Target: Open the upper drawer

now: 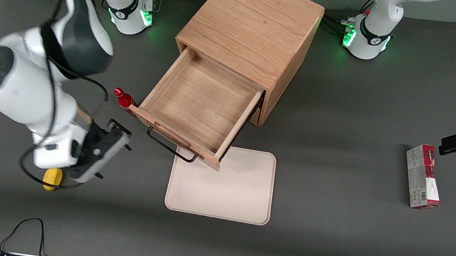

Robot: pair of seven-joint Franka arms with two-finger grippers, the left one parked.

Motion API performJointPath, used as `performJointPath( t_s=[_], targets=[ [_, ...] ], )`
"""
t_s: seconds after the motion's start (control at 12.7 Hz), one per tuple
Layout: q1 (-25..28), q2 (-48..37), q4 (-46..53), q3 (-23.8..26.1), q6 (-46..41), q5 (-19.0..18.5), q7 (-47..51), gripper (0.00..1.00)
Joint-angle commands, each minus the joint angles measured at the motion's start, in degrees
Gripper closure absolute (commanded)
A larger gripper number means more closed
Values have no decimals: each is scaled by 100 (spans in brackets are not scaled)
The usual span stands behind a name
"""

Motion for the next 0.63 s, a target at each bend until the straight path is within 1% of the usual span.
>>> performJointPath(
  t_s=[0.0,0.08,0.32,0.47,0.55],
  targets=[
    [12,-978,-615,-644,-981,489,1099,0],
    [12,-1504,-1219,-811,-1018,481,1444,0],
    [3,-3367,-3538,-1110,-712,367,3375,0],
    [-49,-4230,-4412,-1312,-623,288,3583,0],
    [-67,-4573,-4737,-1340,-606,70,3583,0]
  ],
)
